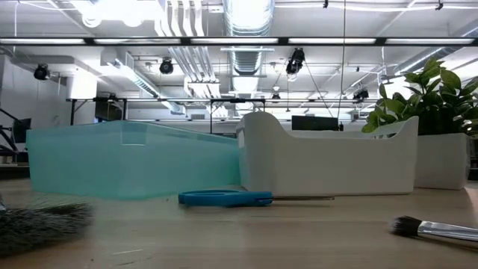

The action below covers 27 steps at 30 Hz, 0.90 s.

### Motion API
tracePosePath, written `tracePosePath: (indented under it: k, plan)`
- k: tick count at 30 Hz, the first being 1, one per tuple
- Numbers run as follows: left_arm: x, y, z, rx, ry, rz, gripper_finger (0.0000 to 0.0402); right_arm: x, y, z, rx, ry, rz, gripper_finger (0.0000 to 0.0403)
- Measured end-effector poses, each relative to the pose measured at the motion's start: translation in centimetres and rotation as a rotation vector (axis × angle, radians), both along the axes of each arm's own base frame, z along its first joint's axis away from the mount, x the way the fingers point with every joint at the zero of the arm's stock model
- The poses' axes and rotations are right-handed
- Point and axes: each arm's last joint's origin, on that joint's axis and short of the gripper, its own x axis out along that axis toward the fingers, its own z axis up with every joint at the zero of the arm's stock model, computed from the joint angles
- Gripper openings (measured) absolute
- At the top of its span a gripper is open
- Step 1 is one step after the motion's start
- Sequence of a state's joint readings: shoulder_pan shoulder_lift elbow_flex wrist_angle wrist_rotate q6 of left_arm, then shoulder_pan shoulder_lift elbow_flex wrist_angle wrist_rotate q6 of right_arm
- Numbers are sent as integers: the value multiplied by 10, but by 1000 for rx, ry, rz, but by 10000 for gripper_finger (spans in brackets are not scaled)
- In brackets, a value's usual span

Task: Pick & Place Paint Supplies
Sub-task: Put the orange paint bottle into the blue bin

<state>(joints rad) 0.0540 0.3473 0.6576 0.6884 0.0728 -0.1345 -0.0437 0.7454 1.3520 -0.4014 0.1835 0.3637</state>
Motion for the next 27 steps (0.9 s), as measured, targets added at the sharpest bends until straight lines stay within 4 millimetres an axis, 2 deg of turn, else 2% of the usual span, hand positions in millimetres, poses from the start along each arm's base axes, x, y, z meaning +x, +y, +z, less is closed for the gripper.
tracePosePath:
  k: [4, 9, 17, 22, 27]
  plan:
    - [16, 1, 37, 38, 274, 47, 130, 0, -1, 6, 31, 80, -45, 31]
    - [49, 3, 69, 76, 519, 89, 173, 12, -2, 3, 43, 162, -40, 31]
    - [88, 10, 106, 77, 827, 284, 193, 41, -3, -6, 21, 356, -47, 39]
    - [91, 14, 123, 32, 995, 431, 194, 64, -3, -13, 24, 497, -21, 88]
    - [86, 16, 128, -9, 1163, 485, 194, 73, -3, -8, -13, 565, 6, 164]
